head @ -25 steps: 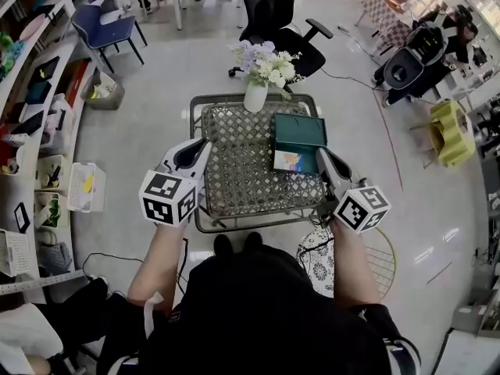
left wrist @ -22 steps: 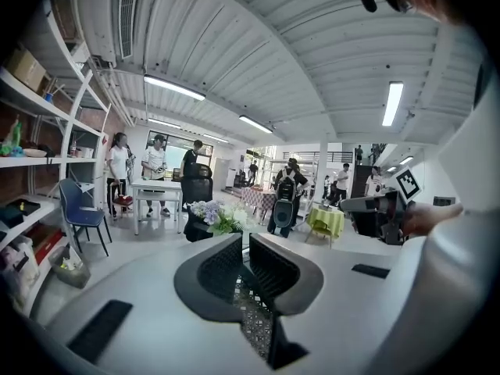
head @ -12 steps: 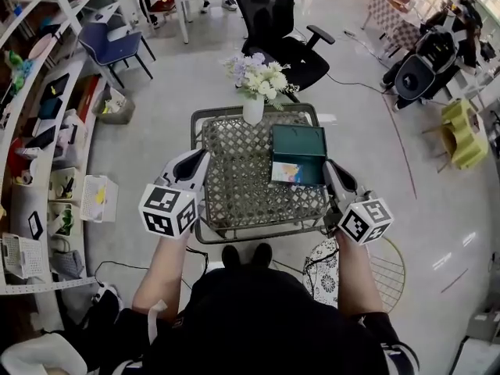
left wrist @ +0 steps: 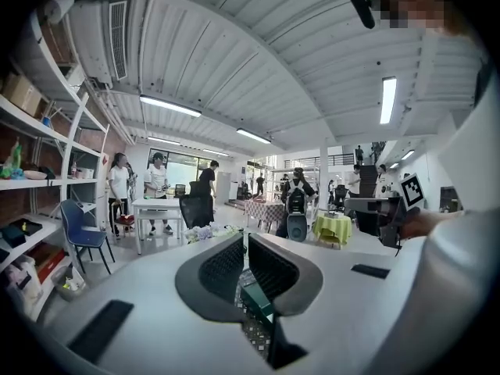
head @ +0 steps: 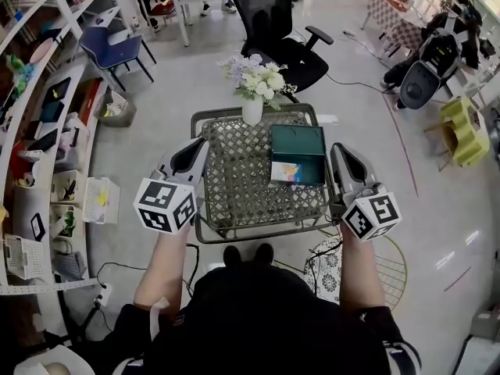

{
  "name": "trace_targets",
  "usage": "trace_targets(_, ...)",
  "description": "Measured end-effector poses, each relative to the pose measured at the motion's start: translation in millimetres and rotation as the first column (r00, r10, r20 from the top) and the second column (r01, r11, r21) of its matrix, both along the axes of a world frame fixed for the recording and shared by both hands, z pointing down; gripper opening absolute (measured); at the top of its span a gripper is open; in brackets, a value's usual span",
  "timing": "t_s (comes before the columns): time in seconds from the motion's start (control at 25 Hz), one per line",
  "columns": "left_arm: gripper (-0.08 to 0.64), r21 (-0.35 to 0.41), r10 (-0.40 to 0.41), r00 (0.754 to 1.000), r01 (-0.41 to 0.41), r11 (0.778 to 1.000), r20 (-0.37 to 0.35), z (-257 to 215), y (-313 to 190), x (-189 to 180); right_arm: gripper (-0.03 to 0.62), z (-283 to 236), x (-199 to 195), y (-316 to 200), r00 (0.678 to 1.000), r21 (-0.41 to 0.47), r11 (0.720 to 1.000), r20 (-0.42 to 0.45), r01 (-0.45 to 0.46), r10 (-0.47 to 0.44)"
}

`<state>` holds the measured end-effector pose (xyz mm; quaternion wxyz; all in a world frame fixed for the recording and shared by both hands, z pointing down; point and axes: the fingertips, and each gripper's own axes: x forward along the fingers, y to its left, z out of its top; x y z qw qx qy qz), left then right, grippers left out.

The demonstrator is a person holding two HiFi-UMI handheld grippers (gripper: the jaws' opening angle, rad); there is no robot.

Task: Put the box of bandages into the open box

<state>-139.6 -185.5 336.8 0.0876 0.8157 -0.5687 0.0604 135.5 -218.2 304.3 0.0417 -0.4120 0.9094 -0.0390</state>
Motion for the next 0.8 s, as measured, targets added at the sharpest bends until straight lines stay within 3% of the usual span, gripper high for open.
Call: trace_targets(0.8,0.020,-0.025,-0.019,1.000,0.019,1.000,-0.005,18,1,-16,0.006,12,-21,4,1.000,-0.020,1.000,-0.030,0.004,-0.004)
